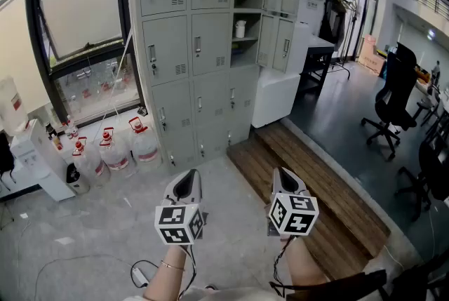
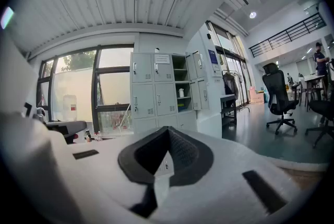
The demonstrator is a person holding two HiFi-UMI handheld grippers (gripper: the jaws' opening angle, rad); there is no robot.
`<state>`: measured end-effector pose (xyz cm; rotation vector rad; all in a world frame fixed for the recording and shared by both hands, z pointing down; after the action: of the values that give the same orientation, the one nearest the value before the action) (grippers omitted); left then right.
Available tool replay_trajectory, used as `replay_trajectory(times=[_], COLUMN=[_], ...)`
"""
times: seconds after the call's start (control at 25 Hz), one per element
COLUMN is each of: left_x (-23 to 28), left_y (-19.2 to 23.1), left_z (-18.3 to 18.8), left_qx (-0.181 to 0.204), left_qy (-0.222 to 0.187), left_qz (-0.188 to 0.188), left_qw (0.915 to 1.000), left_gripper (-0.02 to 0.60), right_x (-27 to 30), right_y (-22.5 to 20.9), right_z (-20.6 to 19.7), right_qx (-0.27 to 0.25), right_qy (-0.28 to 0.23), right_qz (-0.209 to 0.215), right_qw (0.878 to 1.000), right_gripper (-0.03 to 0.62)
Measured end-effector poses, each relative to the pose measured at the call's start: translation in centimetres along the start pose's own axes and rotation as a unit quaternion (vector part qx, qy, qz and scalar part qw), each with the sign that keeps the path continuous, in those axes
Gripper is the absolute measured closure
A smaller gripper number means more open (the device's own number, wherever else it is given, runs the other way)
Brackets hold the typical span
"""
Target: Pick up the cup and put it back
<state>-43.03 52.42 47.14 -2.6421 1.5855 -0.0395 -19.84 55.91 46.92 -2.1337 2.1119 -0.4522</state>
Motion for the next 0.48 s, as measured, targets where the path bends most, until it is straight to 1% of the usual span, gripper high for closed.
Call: replay_trajectory(times=[0.32,0.48], left_x=[0.5,0.8], left_y=[1.7,2.8], left_z=[-0.6,-0.8], left_qx=[-0.011,-0.014], left_qy=[0.001,0.0], left_qz=[0.006,0.003], left_qw=[0.9999,0.9999], left_gripper=[0.571,0.571], right_x=[0.9,1.7], right_y=[0.7,1.4], right_z=[-0.2,0.0], right_qx=[-0.004,0.007], right_qy=[0.002,-0.004], right_qz=[0.001,0.002], right_qw=[1.0,1.0], right_gripper=[0.603,0.603])
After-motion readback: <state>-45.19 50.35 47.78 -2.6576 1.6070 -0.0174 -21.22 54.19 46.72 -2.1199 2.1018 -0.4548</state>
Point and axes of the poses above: the fingertips, and each gripper's own axes: x forward along the fingers, y to its left, z out of its top, the point moved 1 cm from there along -x, backward along the fingers, and after that the axes turned 12 degrees about x, right-handed, at the moved point
